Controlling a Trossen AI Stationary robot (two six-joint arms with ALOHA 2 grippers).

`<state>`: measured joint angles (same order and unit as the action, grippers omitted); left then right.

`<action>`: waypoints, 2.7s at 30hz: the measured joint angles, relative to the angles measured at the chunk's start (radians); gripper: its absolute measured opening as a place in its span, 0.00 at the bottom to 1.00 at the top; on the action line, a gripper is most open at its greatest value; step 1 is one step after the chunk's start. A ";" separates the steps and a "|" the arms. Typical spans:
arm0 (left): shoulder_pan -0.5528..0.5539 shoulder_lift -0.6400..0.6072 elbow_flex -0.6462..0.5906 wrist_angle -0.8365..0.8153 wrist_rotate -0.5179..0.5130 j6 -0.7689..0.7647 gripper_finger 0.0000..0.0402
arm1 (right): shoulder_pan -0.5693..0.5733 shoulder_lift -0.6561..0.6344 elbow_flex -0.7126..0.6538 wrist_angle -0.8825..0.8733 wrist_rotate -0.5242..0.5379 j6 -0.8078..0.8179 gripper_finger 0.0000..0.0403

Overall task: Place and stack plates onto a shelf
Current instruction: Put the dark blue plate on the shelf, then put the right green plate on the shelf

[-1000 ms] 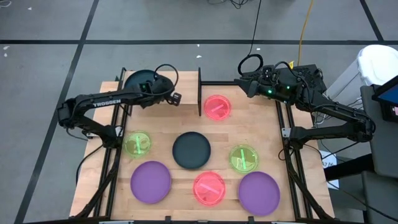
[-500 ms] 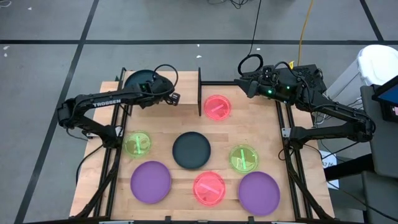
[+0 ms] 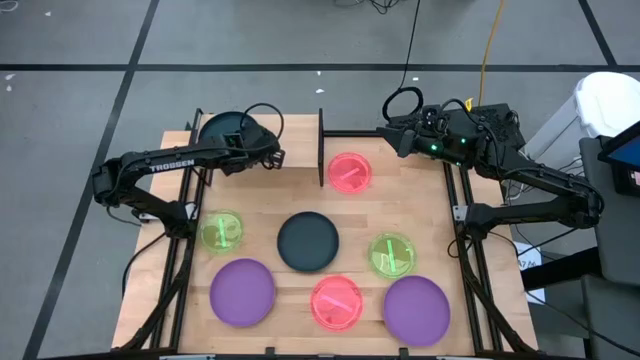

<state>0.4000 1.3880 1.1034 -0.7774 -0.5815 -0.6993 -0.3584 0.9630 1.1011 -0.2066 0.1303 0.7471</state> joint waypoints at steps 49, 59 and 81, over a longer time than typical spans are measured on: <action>-0.351 -0.295 0.000 -0.039 0.144 -0.145 0.01 | 0.178 0.036 0.000 -0.369 -0.003 0.254 0.67; -0.440 -0.295 0.000 -0.039 0.165 -0.180 0.01 | 0.325 0.036 0.000 -0.541 -0.066 0.264 0.67; -0.741 -0.295 0.000 -0.042 0.200 -0.445 0.01 | 0.479 0.039 -0.175 -0.839 -0.162 0.499 0.67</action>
<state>-0.3406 1.0927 1.1034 -0.8192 -0.3816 -1.1439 0.1204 1.0016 0.9261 -1.0454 -0.0319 1.2465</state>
